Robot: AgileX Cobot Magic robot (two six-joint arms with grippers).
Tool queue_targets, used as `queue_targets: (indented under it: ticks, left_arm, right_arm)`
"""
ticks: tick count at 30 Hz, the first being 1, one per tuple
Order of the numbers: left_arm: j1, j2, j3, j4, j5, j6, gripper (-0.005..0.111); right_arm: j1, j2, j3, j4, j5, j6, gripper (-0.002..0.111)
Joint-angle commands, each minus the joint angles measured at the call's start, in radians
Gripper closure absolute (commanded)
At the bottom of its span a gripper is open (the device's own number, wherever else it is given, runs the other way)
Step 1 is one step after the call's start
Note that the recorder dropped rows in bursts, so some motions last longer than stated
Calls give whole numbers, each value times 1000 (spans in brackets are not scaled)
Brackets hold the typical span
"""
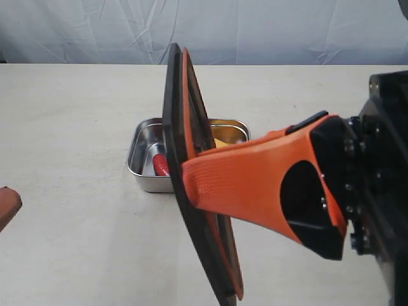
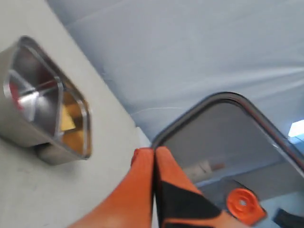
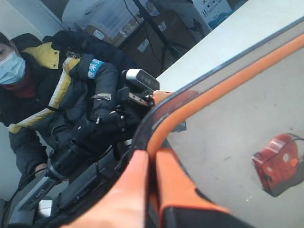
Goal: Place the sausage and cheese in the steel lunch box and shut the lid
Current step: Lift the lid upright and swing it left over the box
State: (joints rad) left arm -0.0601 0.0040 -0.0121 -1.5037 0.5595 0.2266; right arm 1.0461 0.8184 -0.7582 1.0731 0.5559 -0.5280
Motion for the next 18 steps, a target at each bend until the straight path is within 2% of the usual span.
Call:
queue_targets:
  ticks: [1,6,8,11,15,18]
  left_arm:
    - [-7,-4,-34,-241,75,345,107]
    - [-7,-4,-93,-241,151,439,106]
    - [-7,-4,-118,-241,158,463,101]
    - [-7,-4,-146,-241,165,507,83]
    - [-7,-4,-166,-241,171,638,47]
    - [-7,-4,-169,-241,184,718,31]
  right_arm:
    - [2,-5,4,17,-53,-27,109]
    - [2,-5,4,151,-113,-168,109]
    - [2,-5,4,227,-134,-233,109]
    - [2,2,4,309,-154,-293,109]
    - [2,33,4,352,-182,-293,109]
    - [2,68,4,394,-202,-297,109]
